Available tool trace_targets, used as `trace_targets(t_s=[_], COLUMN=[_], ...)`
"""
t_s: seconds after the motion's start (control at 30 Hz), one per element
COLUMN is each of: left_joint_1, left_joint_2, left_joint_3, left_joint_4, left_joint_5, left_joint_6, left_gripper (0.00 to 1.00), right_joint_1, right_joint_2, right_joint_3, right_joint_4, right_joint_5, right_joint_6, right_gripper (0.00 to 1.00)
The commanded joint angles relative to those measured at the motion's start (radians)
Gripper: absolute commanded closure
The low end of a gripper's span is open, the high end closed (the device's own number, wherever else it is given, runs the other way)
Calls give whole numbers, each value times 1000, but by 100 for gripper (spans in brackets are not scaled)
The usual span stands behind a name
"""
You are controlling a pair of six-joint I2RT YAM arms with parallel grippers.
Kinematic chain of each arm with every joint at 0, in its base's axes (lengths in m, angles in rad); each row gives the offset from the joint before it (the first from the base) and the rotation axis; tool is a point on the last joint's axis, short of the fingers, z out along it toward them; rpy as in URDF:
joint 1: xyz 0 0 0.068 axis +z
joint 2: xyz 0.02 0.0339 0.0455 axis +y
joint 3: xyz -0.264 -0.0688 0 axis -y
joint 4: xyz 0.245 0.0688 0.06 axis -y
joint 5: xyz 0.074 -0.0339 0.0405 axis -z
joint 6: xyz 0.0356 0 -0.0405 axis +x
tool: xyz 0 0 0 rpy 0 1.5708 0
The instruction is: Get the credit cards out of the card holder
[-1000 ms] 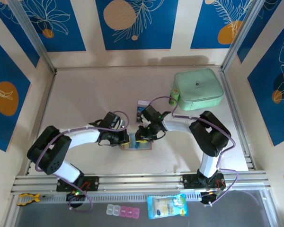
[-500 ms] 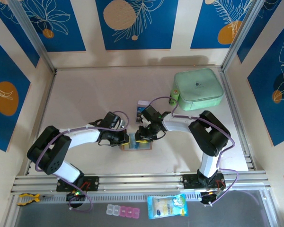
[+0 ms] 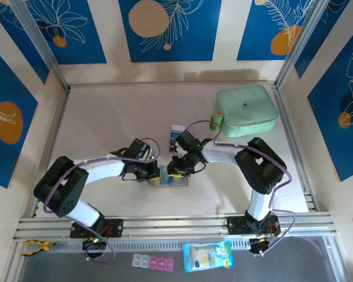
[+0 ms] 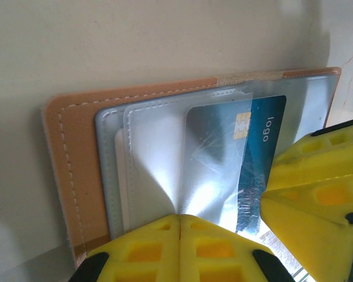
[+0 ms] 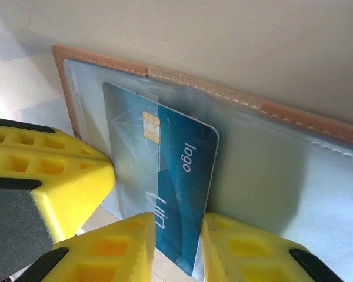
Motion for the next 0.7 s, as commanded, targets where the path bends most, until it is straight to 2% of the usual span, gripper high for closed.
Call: trace_targets(t_s=[0.0,0.1,0.43,0.67], left_joint_1=[-7,-7,-7,-8], left_joint_2=[10,11,15,11], left_joint_3=[16,17,21,15], left_joint_4=[-41,-41,-42,-43], left_joint_5=[-22,-20,-20,-21], left_joint_6=[28,28,27,27], left_gripper=[99,99,99,99], right_joint_1=[-4,-5,-17,-28], right_joint_2=[1,-1,-48,-53], right_joint_3=[-2,-3,-55,-73], right_joint_4=[-21,-42,108,105], right_joint_5=[1,22,-94,-86], right_joint_6=[4,-5,35,40], right_gripper=[73,73,82,88])
